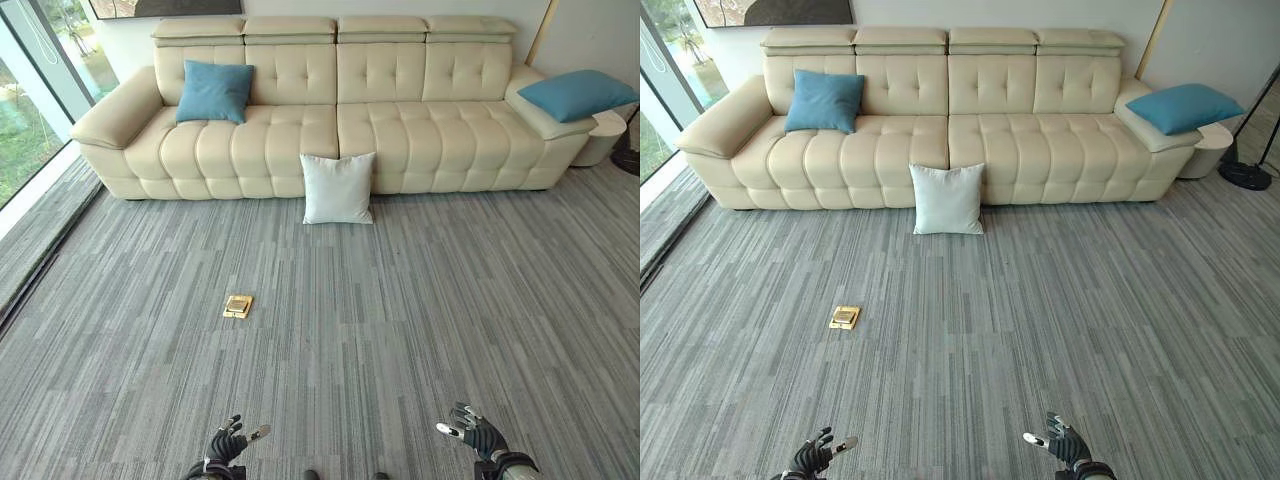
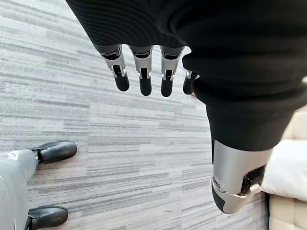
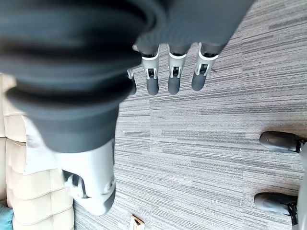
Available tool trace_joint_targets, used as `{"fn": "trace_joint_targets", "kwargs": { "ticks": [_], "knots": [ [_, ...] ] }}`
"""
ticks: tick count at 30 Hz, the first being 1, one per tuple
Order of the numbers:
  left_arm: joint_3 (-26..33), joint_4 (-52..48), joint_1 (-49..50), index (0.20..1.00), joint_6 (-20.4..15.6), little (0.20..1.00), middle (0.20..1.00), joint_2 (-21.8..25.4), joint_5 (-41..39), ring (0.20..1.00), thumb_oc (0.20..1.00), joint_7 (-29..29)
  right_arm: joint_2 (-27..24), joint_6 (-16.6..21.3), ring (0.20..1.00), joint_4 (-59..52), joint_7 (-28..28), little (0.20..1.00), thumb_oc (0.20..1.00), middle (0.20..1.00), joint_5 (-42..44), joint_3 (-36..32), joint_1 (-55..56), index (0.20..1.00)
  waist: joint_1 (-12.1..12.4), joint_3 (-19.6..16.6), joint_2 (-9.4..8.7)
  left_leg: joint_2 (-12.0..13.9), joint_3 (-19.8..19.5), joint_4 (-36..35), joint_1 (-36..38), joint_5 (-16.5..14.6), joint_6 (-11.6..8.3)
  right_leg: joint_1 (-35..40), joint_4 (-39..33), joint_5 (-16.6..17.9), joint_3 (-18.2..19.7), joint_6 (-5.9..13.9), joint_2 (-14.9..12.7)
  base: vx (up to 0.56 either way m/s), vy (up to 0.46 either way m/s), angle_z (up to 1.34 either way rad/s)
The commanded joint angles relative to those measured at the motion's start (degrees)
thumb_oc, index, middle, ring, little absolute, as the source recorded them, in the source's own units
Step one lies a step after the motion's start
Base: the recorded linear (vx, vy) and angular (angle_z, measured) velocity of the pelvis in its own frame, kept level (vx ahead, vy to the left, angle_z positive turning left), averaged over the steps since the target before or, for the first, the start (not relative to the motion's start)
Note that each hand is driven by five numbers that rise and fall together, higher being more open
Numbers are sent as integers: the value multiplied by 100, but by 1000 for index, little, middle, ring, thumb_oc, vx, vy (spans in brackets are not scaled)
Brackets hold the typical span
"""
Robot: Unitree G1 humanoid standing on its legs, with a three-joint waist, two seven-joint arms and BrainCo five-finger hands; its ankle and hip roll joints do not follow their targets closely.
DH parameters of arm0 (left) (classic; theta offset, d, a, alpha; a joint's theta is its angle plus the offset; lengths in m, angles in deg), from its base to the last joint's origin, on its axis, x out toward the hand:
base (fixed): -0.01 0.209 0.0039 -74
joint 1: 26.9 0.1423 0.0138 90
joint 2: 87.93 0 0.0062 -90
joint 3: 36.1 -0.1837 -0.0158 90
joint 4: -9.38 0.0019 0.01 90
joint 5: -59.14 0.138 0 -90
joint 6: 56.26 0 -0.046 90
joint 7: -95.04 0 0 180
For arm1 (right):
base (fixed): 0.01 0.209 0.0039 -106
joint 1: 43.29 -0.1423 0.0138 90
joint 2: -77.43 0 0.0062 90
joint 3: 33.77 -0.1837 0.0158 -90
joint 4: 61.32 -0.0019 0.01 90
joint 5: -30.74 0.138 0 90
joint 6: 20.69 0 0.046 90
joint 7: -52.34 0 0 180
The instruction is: Pick up all the scattered cushions and arrange them neatly on the sofa.
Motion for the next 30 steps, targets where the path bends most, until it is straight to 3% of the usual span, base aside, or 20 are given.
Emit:
{"fn": "trace_joint_targets", "kwargs": {
  "ticks": [1,2,3,5,6,7,8,10,12,13,14,16,19,21,22,24,25,27,28,30],
  "knots": [
    [-132,-87,-198,1000,-102,1000,1000,64,-44,1000,1000,-9,87,284,1000,-181,19,1000,1000,1000,-32,2,-120,1000,51,-126,31,91,-305,8,191,-304,-138,-1125,2451,-492,45,642,-490,79,147,-37],
    [-133,-87,-246,1000,-92,1000,1000,51,-56,1000,1000,-15,112,283,1000,-197,33,1000,1000,1000,-19,25,-148,1000,64,-112,49,86,-298,8,172,-322,-127,-1453,2743,-462,93,629,-470,226,126,-3],
    [-131,-70,-294,1000,-92,1000,1000,-13,-50,1000,1000,-26,139,271,1000,-184,48,1000,1000,1000,-34,51,-144,1000,55,-105,25,6,-294,8,253,-492,-117,-1880,2337,-435,9,494,-461,454,67,11],
    [-173,-150,-397,1000,-77,1000,1000,9,-65,1000,1000,2,138,224,1000,-240,25,1000,1000,1000,-67,19,-103,1000,-59,-51,-97,-256,-465,8,623,-802,-99,-2145,691,191,-171,481,-561,588,-23,-5],
    [-209,-142,-442,1000,-62,1000,1000,31,-63,1000,1000,1,116,215,1000,-234,9,1000,1000,1000,-71,-7,-89,1000,-118,-21,-94,-301,-595,8,788,-890,-87,-2097,28,363,-240,557,-594,342,-41,16],
    [-211,-141,-442,1000,-62,1000,1000,29,-64,1000,1000,2,113,214,1000,-235,8,1000,1000,1000,-71,-10,-88,1000,-132,10,-55,-260,-616,8,831,-909,-93,-2006,-52,390,-285,558,-563,545,-68,57],
    [-269,-101,-545,1000,-11,1000,1000,44,-59,1000,1000,0,104,204,1000,-254,-17,1000,1000,1000,-62,-85,-4,1000,-323,46,-58,-309,-861,8,1189,-1092,-68,-2083,-961,688,-196,671,-594,543,-61,86],
    [-268,-42,-569,1000,37,1000,1000,28,-46,1000,1000,-7,76,190,1000,-307,-23,1000,1000,1000,-63,-120,61,1000,-407,44,-23,-301,-977,8,1497,-1280,-60,-2098,-1020,739,-337,729,-627,635,-122,90],
    [-225,-33,-460,1000,34,1000,1000,13,10,1000,1000,12,88,196,1000,-314,-49,1000,1000,1000,-42,-162,181,1000,-462,-108,-104,-360,-1090,8,1729,-1396,-48,-1728,-1020,989,-606,460,-717,652,-220,49],
    [-155,-66,-285,1000,46,1000,1000,-53,-22,1000,1000,-22,60,202,1000,-322,-63,1000,1000,1000,-17,-218,215,1000,-479,-233,-52,-245,-1089,315,1914,-1234,-191,-1379,-1020,1149,-757,247,-653,553,-204,34],
    [-153,-67,-285,1000,47,1000,1000,-51,-22,1000,1000,-23,62,202,1000,-321,-63,1000,1000,1000,-17,-217,214,1000,-491,-238,-71,-266,-1102,315,1902,-1218,-186,-1388,-1020,1157,-756,250,-678,632,-224,31],
    [-44,-96,-77,1000,58,1000,1000,-79,-48,1000,1000,-45,41,179,1000,-372,-121,1000,1000,1000,-14,-170,236,1000,-512,-276,-1,-209,-940,1371,1809,-841,-527,-1060,-859,1070,-759,111,-557,499,-173,16],
    [27,-85,-22,1000,15,1000,1000,-87,-54,1000,1000,-51,-14,191,1000,-343,-123,1000,1000,1000,36,-132,122,1000,-507,-189,-19,-197,-655,3799,834,203,-1294,-543,-759,679,-698,-46,-528,436,-183,-26],
    [39,-23,-134,1000,-33,1000,1000,-94,-60,1000,1000,-41,-12,219,1000,-305,-65,1000,1000,1000,55,-83,-1,1000,-459,-101,-225,-273,-533,5249,-9,303,-1350,-386,-671,481,-576,-123,-673,345,-142,-31],
    [67,23,-238,1000,-71,1000,1000,-101,-66,1000,1000,-64,6,222,1000,-260,-13,1000,1000,1000,65,-38,-119,1000,-401,-61,-275,-169,-437,5642,-346,56,-1260,-276,-682,376,-501,-139,-636,347,-141,-15],
    [59,49,-317,1000,-60,1000,1000,-85,-28,1000,1000,-27,80,207,1000,-298,15,1000,1000,1000,53,45,-118,1000,-272,-79,-339,48,-376,5196,-1089,-524,-964,39,-792,110,-309,-230,-479,460,-135,-6],
    [59,48,-317,1000,-59,1000,1000,-83,-28,1000,1000,-27,83,206,1000,-299,15,1000,1000,1000,53,45,-118,1000,-280,-89,-357,26,-374,5174,-1093,-502,-960,29,-793,113,-312,-227,-501,430,-89,-3],
    [6,-87,-243,1000,8,1000,1000,-87,23,1000,1000,24,103,217,1000,-319,21,1000,1000,1000,37,62,-70,1000,-190,-92,-356,81,-372,4236,-1284,-746,-785,266,-865,-93,-228,-252,-439,381,-7,-36],
    [-38,-113,-189,1000,18,1000,1000,-88,44,1000,1000,42,101,238,1000,-306,17,1000,1000,1000,35,92,-30,1000,-134,-53,-317,216,-434,3003,-1344,-629,-745,404,-880,-230,-166,-252,-376,487,70,-32],
    [-99,-264,-111,1000,67,1000,1000,-71,69,1000,1000,66,31,233,1000,-299,-34,1000,1000,1000,23,115,-47,1000,-16,-4,-173,483,-598,1142,-1366,57,-879,724,-880,-521,-107,-240,-219,543,127,-10]
  ]
}}
